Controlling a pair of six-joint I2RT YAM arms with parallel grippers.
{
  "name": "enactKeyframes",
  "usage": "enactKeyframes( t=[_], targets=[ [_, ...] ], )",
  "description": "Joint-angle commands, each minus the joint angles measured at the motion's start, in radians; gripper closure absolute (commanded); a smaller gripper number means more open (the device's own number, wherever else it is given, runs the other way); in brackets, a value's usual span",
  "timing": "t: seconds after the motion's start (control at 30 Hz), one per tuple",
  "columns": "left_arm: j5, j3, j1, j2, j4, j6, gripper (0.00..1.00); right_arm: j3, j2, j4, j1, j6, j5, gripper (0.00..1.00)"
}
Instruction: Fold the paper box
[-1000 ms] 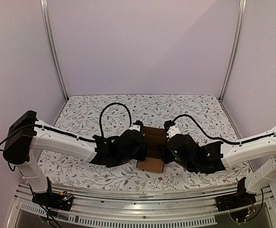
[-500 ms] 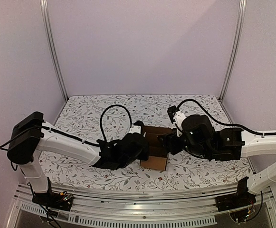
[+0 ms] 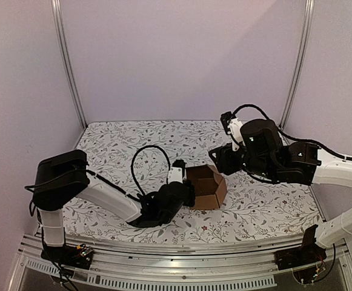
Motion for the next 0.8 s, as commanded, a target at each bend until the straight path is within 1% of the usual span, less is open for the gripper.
enactKeyframes(
  t=[0.0,0.17,0.43,0.5,0.6,0.63,0.77],
  targets=[
    [-0.043,0.017,-0.024,0.102,-0.007,0.090,1.00,0.023,0.057,-0.005,-0.020,0.004,-0.042,0.46],
    [-0.112,0.034,-0.052,0.150,0.062,0.174,1.00,0.018,0.099,0.043,-0.050,0.028,-0.084,0.60],
    [-0.262,0.128,-0.113,0.227,0.060,0.313,1.00,-0.023,0.134,0.092,-0.077,0.051,-0.093,0.81],
    [-0.275,0.145,-0.121,0.240,0.059,0.328,1.00,-0.040,0.144,0.103,-0.082,0.054,-0.086,0.87],
    [-0.266,0.164,-0.129,0.258,0.055,0.336,1.00,-0.070,0.161,0.130,-0.089,0.065,-0.090,0.98],
    [-0.265,0.169,-0.129,0.262,0.051,0.337,1.00,-0.087,0.167,0.142,-0.092,0.074,-0.091,1.00],
    [-0.261,0.178,-0.134,0.273,0.037,0.330,1.00,-0.121,0.207,0.170,-0.095,0.106,-0.106,1.00]
  ],
)
